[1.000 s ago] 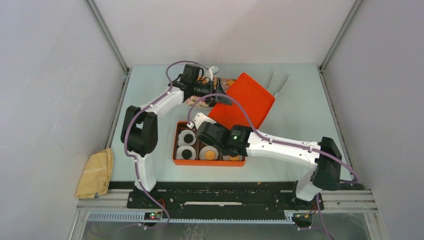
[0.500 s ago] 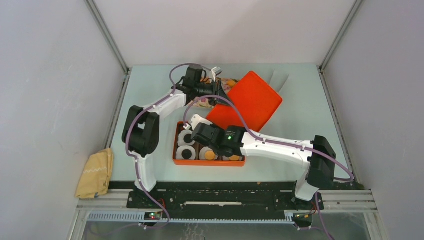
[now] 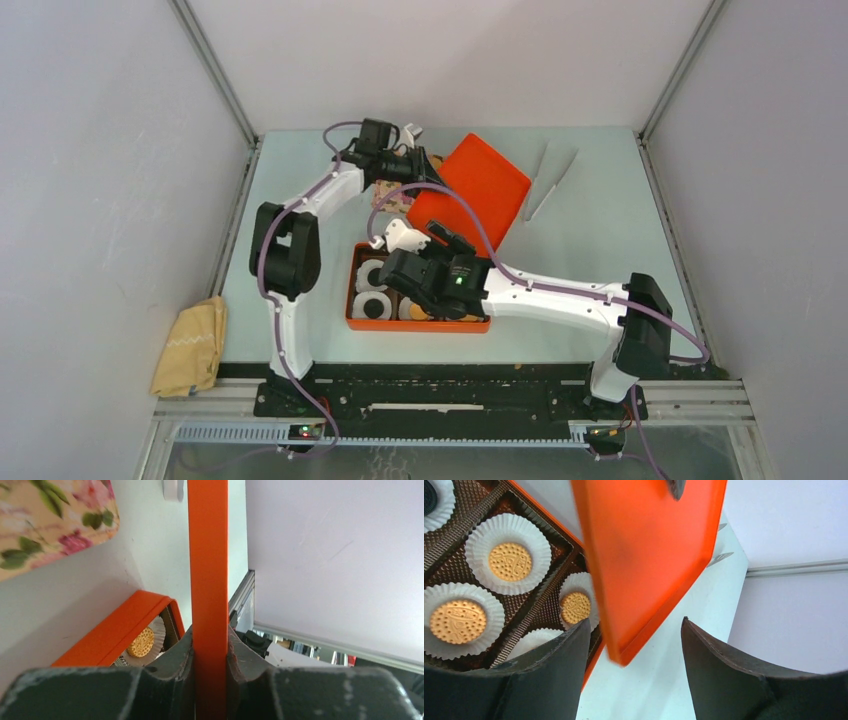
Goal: Pack the cookies
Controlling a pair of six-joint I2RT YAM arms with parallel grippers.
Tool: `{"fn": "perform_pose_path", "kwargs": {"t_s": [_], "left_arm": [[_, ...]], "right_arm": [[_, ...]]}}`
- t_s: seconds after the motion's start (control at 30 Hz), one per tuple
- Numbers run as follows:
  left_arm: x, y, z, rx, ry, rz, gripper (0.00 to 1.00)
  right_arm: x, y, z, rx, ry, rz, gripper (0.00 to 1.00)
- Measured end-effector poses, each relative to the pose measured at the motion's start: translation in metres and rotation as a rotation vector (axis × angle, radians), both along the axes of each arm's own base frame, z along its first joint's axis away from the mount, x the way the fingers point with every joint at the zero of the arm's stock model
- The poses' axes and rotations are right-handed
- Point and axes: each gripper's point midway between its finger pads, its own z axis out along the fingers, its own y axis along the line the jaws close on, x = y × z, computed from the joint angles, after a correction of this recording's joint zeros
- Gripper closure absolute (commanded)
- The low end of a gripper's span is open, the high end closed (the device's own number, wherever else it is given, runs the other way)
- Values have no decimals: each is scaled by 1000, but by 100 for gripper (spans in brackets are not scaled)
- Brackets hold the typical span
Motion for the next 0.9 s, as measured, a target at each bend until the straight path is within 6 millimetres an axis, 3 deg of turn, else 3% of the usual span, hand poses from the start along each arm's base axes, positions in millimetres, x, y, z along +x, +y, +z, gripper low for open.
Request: {"fn": "perform_pose_path", "kwargs": {"t_s": [0.2, 0.3, 0.43, 0.57, 0.73, 0.9], "left_arm": [[36, 22, 40, -6, -45, 73, 100], [41, 26, 54, -12, -61, 82, 100], [35, 25, 48, 1, -27, 76, 100], [20, 29, 32, 29, 31, 75, 100], [-1, 36, 22, 56, 75, 73, 100], [-9, 42, 28, 82, 66, 109, 100]], "right_arm": [[-6, 8, 5, 16, -30, 12, 29], [-3, 12, 5, 33, -45, 11, 32], [10, 15, -3, 25, -83, -21, 33], [27, 15, -24, -21, -104, -50, 35], [46, 11, -40, -58, -121, -93, 60], [54, 6, -46, -103, -149, -119, 97]]}}
